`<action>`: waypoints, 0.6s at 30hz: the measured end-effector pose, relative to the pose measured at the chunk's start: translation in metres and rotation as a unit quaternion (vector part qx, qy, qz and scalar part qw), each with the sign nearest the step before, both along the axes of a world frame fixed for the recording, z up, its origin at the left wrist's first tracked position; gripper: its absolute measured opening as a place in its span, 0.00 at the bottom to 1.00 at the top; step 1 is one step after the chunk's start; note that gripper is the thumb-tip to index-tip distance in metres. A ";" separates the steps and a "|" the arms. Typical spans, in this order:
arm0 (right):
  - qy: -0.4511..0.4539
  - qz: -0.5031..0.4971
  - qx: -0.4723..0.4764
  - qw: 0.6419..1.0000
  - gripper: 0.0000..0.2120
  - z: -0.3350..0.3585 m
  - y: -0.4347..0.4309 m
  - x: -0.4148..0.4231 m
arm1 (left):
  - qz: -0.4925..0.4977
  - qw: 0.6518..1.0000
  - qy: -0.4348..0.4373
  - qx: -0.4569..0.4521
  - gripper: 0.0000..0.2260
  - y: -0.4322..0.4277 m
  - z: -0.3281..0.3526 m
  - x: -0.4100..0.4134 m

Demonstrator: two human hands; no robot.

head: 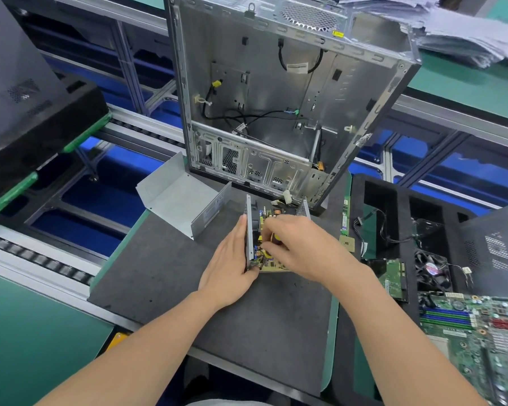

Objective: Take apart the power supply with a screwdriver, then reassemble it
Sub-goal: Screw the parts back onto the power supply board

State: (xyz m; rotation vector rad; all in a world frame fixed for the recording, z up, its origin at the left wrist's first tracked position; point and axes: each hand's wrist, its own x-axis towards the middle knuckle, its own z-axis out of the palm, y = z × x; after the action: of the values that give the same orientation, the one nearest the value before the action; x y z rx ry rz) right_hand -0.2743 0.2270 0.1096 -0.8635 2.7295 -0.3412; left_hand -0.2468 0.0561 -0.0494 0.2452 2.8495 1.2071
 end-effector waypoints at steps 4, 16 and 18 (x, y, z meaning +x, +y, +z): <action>0.054 -0.126 0.062 0.989 0.20 -0.006 -0.005 0.005 | 0.005 1.000 -0.005 0.005 0.52 -0.001 -0.001 0.000; -0.010 0.007 -0.015 1.000 0.03 -0.002 0.007 0.009 | 0.001 1.000 -0.003 0.002 0.52 -0.001 -0.002 0.000; 0.005 -0.037 -0.009 0.999 0.09 -0.004 0.003 0.006 | 0.004 1.000 -0.006 0.003 0.52 -0.001 -0.002 0.000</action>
State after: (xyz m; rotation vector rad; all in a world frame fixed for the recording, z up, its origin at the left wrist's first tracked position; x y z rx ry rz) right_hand -0.2679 0.2301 0.1055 -0.7709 2.7768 -0.3790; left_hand -0.2467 0.0555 -0.0517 0.2262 2.8402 1.2152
